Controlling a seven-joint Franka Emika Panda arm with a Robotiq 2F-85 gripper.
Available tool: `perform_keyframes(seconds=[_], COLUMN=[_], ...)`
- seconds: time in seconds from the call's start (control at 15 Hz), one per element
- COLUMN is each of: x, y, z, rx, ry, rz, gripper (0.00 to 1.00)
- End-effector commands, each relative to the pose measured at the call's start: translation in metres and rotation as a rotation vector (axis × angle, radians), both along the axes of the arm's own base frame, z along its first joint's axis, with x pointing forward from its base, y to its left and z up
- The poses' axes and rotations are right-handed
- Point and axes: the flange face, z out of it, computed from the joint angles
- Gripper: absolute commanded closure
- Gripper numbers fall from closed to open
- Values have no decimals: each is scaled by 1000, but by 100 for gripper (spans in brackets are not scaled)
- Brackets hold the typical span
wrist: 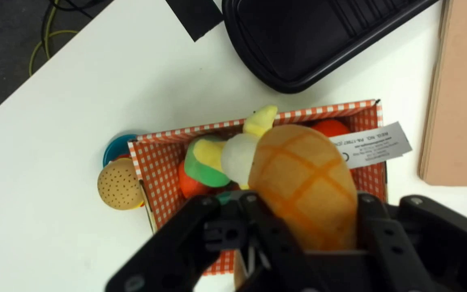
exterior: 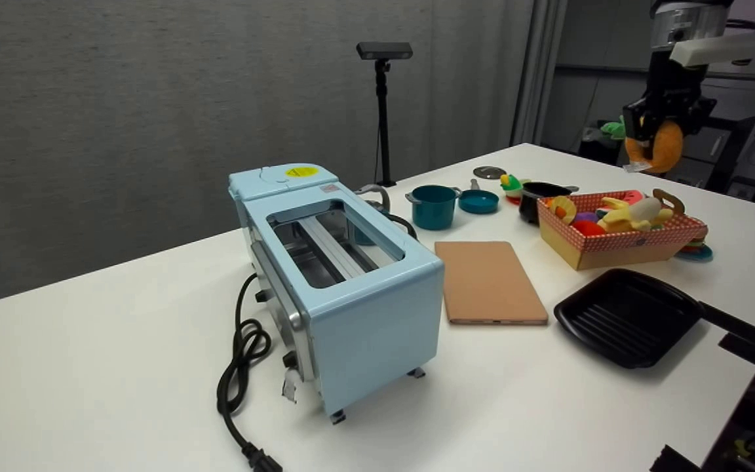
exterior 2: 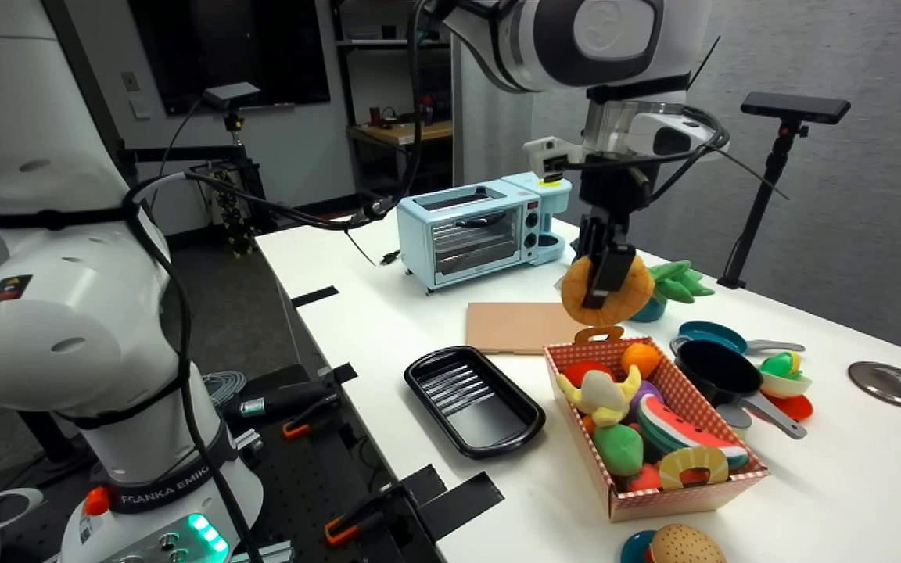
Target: Put the pineapple plush toy in the box
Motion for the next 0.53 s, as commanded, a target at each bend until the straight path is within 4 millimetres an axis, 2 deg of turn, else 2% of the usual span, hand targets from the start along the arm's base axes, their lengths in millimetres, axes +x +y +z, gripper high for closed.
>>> perform_keyframes(seconds=[0.0, 0.13, 0.2, 0.27, 0.47], x=[22, 28, 30, 31, 34], y=[-25, -38, -44, -49, -49], z=[23, 32, 36, 38, 38], rx=[-12, -15, -10, -13, -5], ry=[-18, -24, -17, -7, 15], rz=[-44, -58, -55, -61, -65], gripper=[94, 94, 49, 48, 28])
